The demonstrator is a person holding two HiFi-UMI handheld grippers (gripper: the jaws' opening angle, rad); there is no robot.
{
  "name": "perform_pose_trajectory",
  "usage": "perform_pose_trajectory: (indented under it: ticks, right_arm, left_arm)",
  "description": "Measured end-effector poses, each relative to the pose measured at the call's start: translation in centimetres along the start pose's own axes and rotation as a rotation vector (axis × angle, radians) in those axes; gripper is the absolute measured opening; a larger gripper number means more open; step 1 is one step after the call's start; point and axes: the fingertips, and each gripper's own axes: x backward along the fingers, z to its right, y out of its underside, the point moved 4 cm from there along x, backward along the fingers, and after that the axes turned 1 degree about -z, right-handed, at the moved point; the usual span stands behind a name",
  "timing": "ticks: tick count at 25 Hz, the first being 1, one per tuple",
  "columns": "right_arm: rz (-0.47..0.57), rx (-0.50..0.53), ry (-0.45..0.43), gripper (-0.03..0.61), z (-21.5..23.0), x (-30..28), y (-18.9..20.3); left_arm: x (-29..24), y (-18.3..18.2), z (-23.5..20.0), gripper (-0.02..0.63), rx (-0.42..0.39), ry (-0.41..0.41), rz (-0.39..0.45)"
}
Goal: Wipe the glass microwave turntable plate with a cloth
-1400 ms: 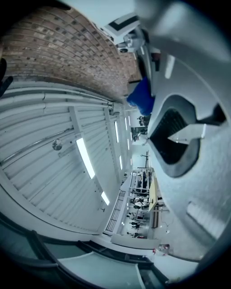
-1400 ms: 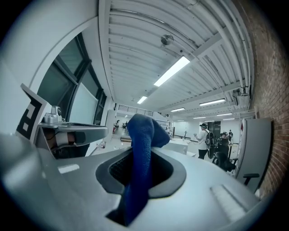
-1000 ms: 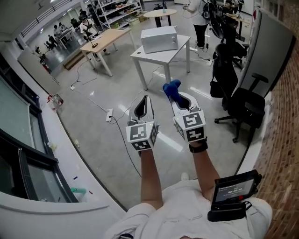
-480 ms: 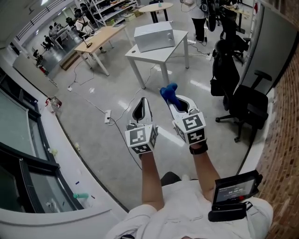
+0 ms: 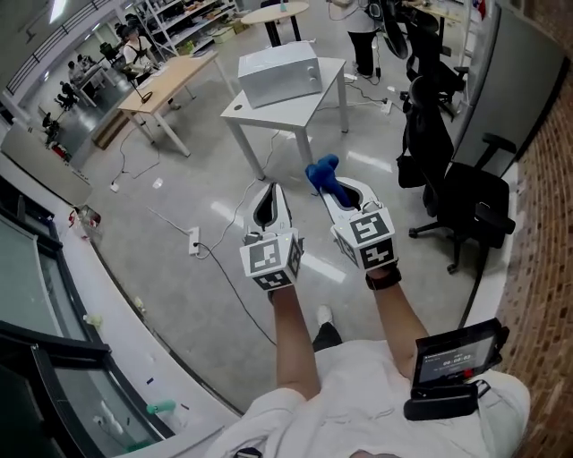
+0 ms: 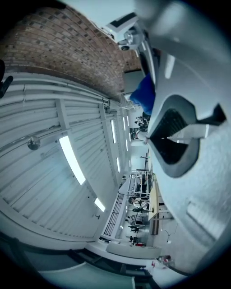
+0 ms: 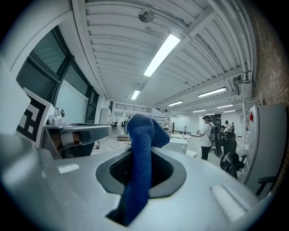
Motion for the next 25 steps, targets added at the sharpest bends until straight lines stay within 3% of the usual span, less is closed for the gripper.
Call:
perform_pose_trajectory:
  ticks: [5,10,25]
  right_arm:
    - [0.066,0.044,0.001,0.064,0.5,-5.9,-3.4]
    - [0.057,0.057,0.006,0.064,-0.4,-11.3,-4.5]
    - [0.007,0.050,0.011,0.064,3.2,-21.0,-2.7]
  left_arm:
    - [-5.5,-1.5,-4.1,0.003,0.023,0.012,0.050]
    - [-9.0,-2.1,-8.4,0.003,0.029,0.032,0.071]
    - [-18.3,1.7,-12.7,0.003,0.067,0.045,0.020]
